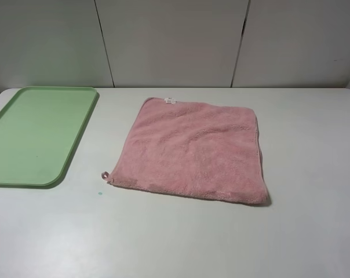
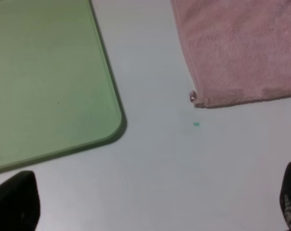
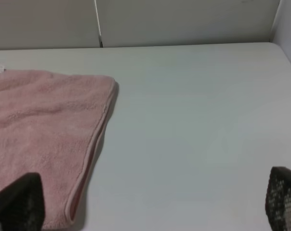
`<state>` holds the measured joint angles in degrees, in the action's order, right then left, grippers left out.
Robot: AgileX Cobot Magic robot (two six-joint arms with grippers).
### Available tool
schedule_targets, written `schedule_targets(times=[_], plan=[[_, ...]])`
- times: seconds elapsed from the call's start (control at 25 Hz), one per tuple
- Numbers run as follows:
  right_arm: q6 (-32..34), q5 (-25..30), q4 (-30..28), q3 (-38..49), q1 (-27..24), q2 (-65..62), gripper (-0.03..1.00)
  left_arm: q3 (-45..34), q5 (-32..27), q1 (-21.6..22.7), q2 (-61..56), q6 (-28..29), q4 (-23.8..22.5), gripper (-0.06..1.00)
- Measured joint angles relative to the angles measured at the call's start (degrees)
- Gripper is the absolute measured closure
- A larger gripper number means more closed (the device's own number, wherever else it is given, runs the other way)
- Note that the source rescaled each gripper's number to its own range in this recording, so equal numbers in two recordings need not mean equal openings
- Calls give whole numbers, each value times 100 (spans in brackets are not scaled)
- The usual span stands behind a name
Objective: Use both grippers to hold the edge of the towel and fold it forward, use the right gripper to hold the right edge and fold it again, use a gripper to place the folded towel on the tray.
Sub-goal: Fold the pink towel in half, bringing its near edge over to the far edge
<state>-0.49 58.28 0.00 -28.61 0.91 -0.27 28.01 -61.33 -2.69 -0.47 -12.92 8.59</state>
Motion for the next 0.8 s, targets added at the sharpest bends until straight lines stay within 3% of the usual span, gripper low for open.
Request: schedule_targets(times=[0.8], plan=[[-179, 0, 375, 0, 0, 0, -3, 0, 0, 0, 0, 0, 0, -5]])
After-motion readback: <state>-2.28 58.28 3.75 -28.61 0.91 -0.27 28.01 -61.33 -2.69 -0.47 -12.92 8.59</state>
